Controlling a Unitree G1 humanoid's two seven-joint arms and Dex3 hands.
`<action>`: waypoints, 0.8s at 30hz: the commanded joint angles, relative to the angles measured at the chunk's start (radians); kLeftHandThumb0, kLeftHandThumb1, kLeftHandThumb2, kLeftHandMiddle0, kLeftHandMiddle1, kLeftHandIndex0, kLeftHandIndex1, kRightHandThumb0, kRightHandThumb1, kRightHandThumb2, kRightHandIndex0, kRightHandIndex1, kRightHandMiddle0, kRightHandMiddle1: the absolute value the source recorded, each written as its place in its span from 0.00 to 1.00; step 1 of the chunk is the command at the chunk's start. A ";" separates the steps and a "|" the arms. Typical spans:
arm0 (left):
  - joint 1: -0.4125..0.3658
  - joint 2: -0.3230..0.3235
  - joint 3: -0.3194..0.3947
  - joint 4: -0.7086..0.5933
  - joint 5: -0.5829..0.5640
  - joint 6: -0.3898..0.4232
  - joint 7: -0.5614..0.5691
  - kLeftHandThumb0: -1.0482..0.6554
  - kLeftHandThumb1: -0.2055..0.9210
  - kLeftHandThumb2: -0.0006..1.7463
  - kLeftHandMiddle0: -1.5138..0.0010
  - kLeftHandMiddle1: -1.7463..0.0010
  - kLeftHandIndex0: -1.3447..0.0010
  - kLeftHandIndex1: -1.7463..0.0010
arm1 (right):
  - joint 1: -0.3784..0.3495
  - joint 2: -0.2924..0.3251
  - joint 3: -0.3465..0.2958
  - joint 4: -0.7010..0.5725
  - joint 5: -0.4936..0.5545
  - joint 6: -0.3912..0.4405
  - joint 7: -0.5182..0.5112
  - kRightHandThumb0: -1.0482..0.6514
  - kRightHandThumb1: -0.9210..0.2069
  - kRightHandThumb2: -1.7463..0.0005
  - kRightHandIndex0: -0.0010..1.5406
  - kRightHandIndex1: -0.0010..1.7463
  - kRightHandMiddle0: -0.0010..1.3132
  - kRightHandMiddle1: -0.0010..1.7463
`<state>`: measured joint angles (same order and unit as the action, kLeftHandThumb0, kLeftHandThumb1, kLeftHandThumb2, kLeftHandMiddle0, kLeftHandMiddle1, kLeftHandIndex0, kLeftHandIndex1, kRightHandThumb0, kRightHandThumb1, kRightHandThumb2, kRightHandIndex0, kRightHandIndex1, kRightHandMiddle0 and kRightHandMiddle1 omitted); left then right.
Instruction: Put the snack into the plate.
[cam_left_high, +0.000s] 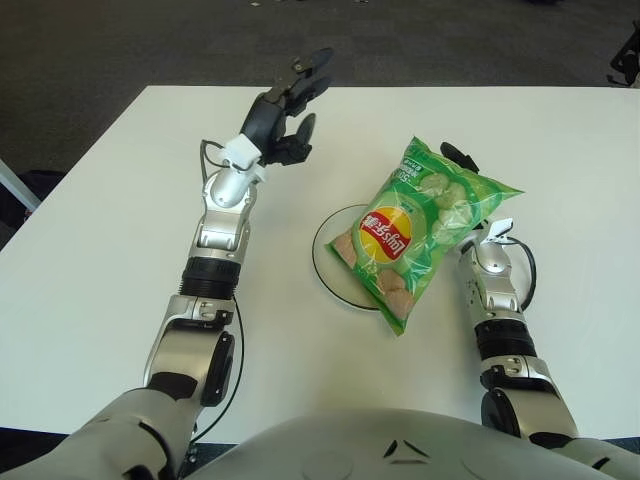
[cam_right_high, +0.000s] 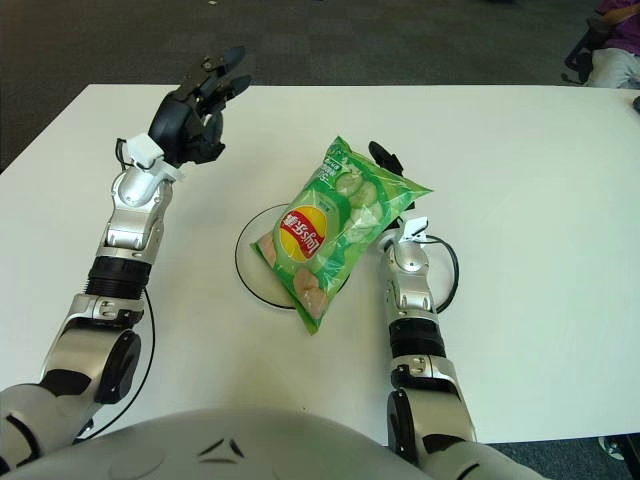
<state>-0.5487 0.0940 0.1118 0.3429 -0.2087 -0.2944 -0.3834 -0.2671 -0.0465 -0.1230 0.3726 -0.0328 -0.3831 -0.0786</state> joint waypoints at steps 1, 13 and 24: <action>-0.017 -0.087 0.171 0.195 -0.233 0.025 0.006 0.22 1.00 0.39 0.63 0.98 0.77 0.93 | 0.004 0.003 -0.009 -0.012 -0.126 -0.247 -0.149 0.21 0.00 0.55 0.30 0.01 0.23 0.03; -0.006 -0.117 0.089 0.247 0.293 -0.247 0.633 0.25 1.00 0.35 0.48 0.93 0.61 0.87 | -0.009 0.002 -0.016 0.041 -0.173 -0.313 -0.222 0.22 0.00 0.55 0.33 0.01 0.26 0.04; -0.017 -0.099 0.050 0.321 0.410 -0.339 0.792 0.30 1.00 0.28 0.49 0.95 0.73 0.51 | 0.025 -0.171 0.060 -0.045 -0.654 -0.156 -0.450 0.25 0.00 0.68 0.33 0.01 0.32 0.05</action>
<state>-0.5427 -0.0232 0.1758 0.6280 0.1741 -0.5942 0.3688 -0.2584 -0.1405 -0.0999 0.3801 -0.5117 -0.6101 -0.4528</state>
